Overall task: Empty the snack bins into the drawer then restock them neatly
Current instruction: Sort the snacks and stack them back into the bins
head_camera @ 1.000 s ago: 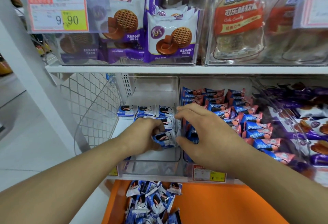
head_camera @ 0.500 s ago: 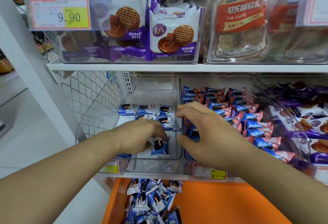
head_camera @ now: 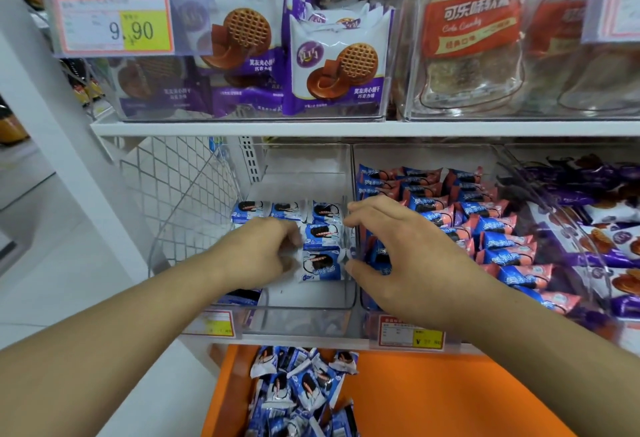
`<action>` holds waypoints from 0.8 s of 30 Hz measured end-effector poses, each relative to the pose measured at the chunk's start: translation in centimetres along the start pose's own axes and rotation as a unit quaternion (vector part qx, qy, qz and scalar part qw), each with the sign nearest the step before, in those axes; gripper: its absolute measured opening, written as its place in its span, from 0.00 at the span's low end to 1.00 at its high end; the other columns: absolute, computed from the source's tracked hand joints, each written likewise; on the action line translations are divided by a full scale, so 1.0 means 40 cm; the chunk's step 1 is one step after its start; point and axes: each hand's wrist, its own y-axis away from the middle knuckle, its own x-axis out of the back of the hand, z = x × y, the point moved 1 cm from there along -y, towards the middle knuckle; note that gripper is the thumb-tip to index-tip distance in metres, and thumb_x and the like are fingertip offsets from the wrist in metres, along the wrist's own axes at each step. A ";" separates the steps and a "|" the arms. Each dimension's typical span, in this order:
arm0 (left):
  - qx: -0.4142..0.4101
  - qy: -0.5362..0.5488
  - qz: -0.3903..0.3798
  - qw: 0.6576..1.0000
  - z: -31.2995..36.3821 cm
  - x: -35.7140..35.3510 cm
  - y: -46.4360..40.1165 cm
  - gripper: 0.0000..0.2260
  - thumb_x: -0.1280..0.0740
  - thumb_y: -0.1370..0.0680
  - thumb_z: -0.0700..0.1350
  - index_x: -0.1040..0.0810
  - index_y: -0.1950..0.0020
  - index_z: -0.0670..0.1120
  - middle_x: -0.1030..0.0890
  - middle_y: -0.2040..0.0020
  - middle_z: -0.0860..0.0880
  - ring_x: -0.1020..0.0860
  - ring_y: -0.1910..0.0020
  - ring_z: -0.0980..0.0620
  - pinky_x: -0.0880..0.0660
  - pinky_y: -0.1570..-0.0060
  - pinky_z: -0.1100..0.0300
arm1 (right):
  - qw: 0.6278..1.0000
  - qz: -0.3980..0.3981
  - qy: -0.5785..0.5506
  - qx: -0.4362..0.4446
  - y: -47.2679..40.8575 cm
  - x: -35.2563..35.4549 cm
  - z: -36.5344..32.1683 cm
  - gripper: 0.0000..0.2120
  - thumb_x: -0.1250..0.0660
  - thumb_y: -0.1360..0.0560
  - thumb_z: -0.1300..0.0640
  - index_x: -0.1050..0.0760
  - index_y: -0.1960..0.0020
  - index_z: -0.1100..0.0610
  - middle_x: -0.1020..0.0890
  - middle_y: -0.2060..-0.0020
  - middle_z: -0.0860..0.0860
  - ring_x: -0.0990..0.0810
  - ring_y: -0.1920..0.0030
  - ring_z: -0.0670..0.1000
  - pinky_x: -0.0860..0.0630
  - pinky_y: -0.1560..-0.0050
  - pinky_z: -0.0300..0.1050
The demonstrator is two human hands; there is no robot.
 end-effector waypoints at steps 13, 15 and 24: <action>0.096 -0.011 -0.088 0.991 -0.067 0.043 0.075 0.10 0.20 0.28 0.49 0.15 0.48 0.52 0.16 0.56 0.58 0.19 0.56 0.59 0.24 0.57 0.66 | 1.000 -0.007 0.005 -0.001 0.000 0.002 -0.009 0.26 0.31 0.20 0.44 0.32 0.24 0.46 0.34 0.25 0.37 0.35 0.24 0.43 0.35 0.23 0.43; 0.115 0.081 -0.006 0.990 -0.068 0.056 0.088 0.08 0.19 0.28 0.48 0.16 0.53 0.52 0.16 0.58 0.56 0.17 0.58 0.57 0.20 0.53 0.61 | 1.000 0.001 0.015 -0.002 -0.001 0.001 -0.010 0.27 0.30 0.21 0.45 0.31 0.24 0.47 0.32 0.25 0.39 0.36 0.24 0.45 0.37 0.22 0.46; 0.107 0.487 0.146 0.854 0.079 0.149 0.280 0.10 0.22 0.25 0.50 0.15 0.49 0.47 0.12 0.56 0.46 0.18 0.60 0.51 0.23 0.59 0.54 | 0.990 0.007 -0.139 0.016 -0.011 0.010 -0.165 0.30 0.26 0.22 0.47 0.33 0.24 0.39 0.27 0.33 0.33 0.29 0.34 0.34 0.30 0.35 0.30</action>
